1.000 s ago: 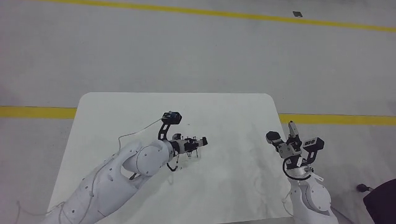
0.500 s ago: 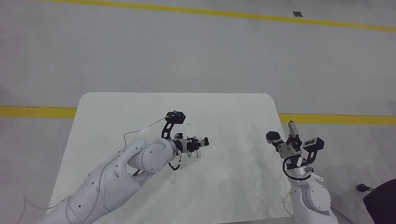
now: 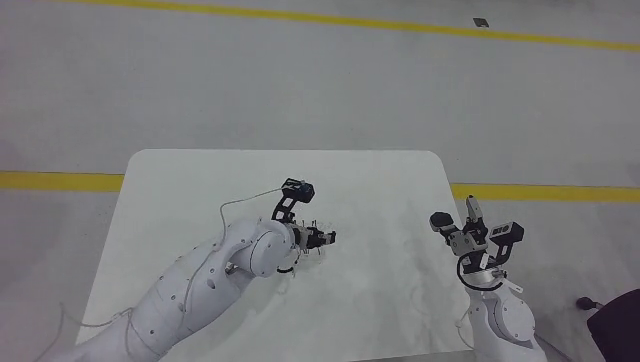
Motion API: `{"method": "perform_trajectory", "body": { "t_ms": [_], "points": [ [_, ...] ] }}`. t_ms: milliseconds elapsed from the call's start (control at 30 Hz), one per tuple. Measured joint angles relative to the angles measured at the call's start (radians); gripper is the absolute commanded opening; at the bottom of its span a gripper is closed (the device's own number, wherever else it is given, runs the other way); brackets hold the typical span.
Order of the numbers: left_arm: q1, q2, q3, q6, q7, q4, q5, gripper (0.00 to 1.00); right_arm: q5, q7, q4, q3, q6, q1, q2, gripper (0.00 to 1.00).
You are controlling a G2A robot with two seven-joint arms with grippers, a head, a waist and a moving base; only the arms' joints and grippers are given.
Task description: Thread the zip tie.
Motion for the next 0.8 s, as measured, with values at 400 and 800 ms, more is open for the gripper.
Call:
{"method": "perform_trajectory", "body": {
  "t_ms": [400,800],
  "points": [
    [0.032,-0.129,-0.084,0.0,-0.102,0.05,0.129,1.0,0.0,0.0,0.0,0.0,0.0,0.0,0.0,1.0],
    [0.062,-0.152,-0.191,0.0,-0.051,0.09,0.059,1.0,0.0,0.0,0.0,0.0,0.0,0.0,0.0,1.0]
  ]
}}
